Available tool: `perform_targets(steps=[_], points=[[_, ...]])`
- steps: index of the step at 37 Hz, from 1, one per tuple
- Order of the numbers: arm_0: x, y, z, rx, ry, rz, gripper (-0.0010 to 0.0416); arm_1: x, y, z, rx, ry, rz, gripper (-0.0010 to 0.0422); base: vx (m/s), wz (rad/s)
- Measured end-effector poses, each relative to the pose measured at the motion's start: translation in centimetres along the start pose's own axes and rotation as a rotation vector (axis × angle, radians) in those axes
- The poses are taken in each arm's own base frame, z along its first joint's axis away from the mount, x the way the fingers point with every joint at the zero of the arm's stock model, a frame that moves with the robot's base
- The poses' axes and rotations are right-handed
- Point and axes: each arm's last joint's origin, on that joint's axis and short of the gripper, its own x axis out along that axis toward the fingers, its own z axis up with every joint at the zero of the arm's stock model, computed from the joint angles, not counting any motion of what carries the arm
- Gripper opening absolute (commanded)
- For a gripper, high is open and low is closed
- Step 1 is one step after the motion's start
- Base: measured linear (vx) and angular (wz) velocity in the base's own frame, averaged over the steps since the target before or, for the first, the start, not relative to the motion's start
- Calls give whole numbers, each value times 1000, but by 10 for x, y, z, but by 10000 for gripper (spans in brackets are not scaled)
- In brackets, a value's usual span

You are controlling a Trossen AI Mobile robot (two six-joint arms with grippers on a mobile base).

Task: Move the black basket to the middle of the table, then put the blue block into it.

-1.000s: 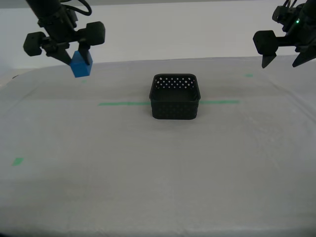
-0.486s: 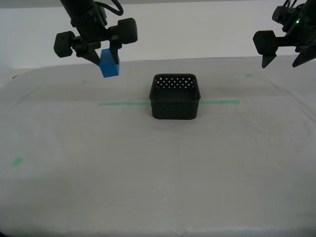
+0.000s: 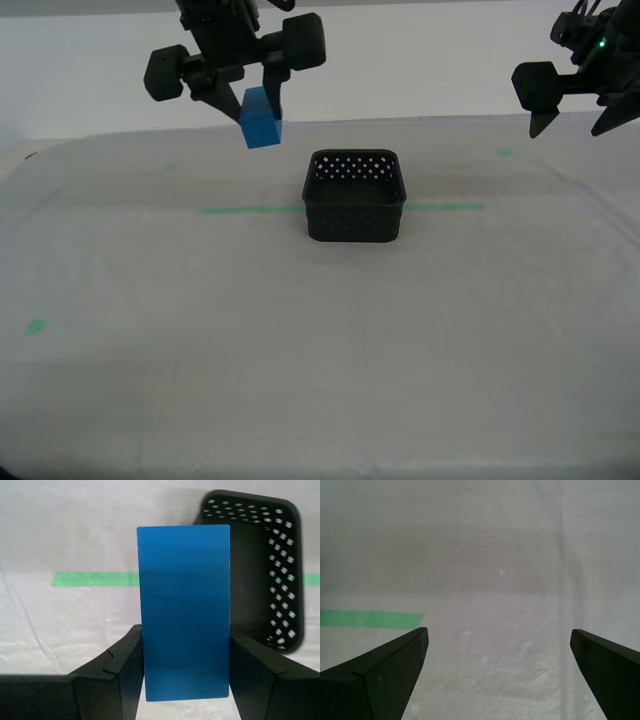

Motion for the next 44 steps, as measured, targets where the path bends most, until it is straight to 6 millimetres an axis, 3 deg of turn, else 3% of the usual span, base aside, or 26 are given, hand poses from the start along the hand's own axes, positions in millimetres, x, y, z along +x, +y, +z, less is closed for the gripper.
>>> perform_targets(steps=[10, 17, 29, 44], points=[[0, 0, 0, 1, 0, -1, 399, -12, -13, 5, 19, -8, -20, 0, 0, 0], [0, 0, 0, 1, 0, -1, 398, -6, -22, 12, 35, 39, 5, 0, 0, 0], [0, 0, 0, 1, 0, 0, 399, 29, -57, 30, 112, 83, 13, 0, 0, 0], [0, 0, 0, 0, 0, 0, 398, 77, -75, 39, 138, 128, 16, 0, 0, 0]])
